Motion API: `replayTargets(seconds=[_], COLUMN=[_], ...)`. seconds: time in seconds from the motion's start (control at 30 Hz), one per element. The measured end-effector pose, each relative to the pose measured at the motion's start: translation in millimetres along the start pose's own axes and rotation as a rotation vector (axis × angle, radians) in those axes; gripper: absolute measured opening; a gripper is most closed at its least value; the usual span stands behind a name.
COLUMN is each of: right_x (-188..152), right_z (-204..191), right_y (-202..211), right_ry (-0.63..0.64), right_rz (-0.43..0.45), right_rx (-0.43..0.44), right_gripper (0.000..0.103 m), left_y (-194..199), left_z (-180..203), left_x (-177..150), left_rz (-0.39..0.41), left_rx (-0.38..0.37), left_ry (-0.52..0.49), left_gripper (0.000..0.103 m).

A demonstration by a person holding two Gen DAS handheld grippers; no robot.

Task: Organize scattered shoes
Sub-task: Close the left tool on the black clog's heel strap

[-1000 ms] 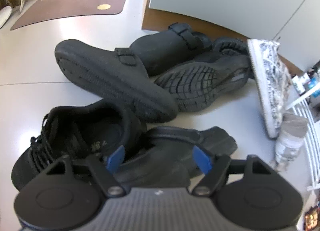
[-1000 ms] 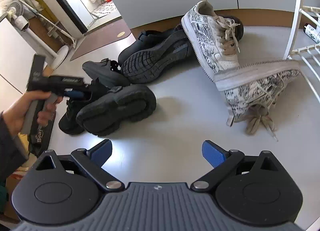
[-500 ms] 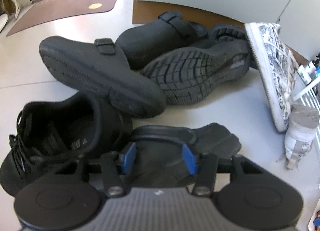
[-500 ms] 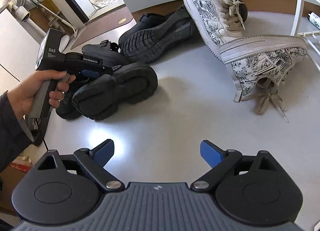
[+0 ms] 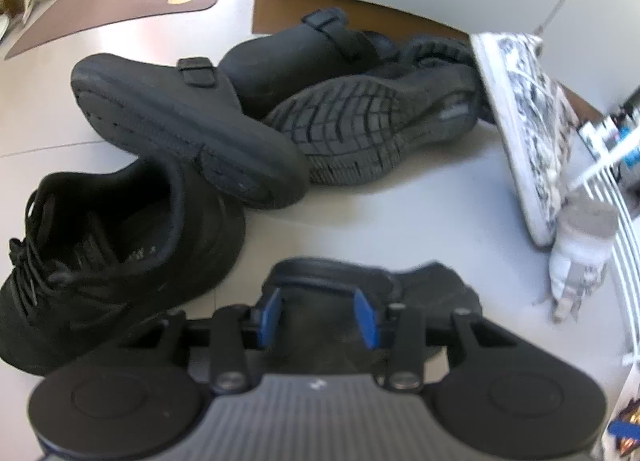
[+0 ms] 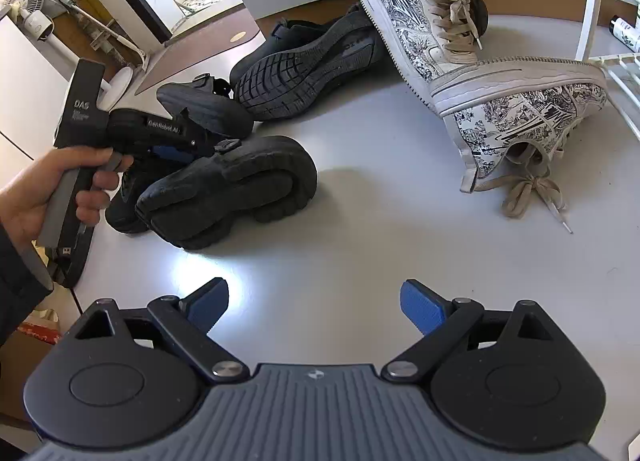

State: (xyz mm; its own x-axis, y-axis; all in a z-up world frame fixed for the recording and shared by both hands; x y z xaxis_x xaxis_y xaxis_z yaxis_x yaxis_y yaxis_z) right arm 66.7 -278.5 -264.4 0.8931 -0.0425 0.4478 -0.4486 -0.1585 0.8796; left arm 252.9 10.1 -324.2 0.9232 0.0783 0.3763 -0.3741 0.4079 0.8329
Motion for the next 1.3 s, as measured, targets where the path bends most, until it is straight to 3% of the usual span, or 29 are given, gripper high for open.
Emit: replayTargets(seconds=[0.07,0.17,0.37,0.63,0.87,0.97,1.13,1.3], right_x=[-0.9,-2.1,-4.9,-7.7,-8.7,-8.6,-8.2,-9.6], right_z=[0.4,2.7,3.9,4.1,4.4,5.1,7.9,7.2], right_y=[0.9,-0.8,-3.4,-4.8,-3.9,-3.2,-2.6,-2.6], right_ry=[0.002,-0.001,-0.003,0.0,0.002,0.004,-0.001,0.003], right_rz=[0.001,-0.005,-0.017,-0.025,-0.026,-0.024,-0.023,-0.027], right_rx=[-0.002,-0.01,-0.011,-0.008,-0.01,-0.011,-0.012,-0.008], right_gripper=[0.096,0.096,0.096,0.096,0.096,0.096,0.096,0.096], left_y=[-0.4,-5.9,-32.7,-47.8,-44.8,-23.0,22.7,32.3], left_z=[-0.3,-1.4,-22.3,2.3,35.6,34.5,13.5,19.2], left_x=[8.1,17.7,13.3,-15.8,-29.8,-20.6,-9.7,-29.1], left_rz=[0.011,0.013,-0.055,-0.151,-0.19,-0.152,-0.065,-0.105], left_rx=[0.012,0.026,0.075,-0.067,-0.171,-0.162,-0.067,-0.136], left_ry=[0.0,0.002,0.081,0.153,0.082,0.023,-0.084,-0.208], left_gripper=[0.066,0.075,0.077,0.065,0.066,0.077,0.093,0.096])
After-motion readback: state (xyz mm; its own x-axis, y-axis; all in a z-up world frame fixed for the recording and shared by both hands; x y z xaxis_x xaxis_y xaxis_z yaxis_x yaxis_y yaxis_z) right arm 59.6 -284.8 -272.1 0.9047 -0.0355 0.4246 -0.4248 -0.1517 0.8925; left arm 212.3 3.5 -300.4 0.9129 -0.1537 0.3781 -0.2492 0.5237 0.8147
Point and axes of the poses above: each gripper's, at about its wrist camera, not at the fingertips, and y roughly against the way its jaws point, z to its right, x to its top, the point moved 8 cm from there along -y, roughly the way its jaws point, and after that the axes turned 14 degrees about -x, right-handed, at the moved point
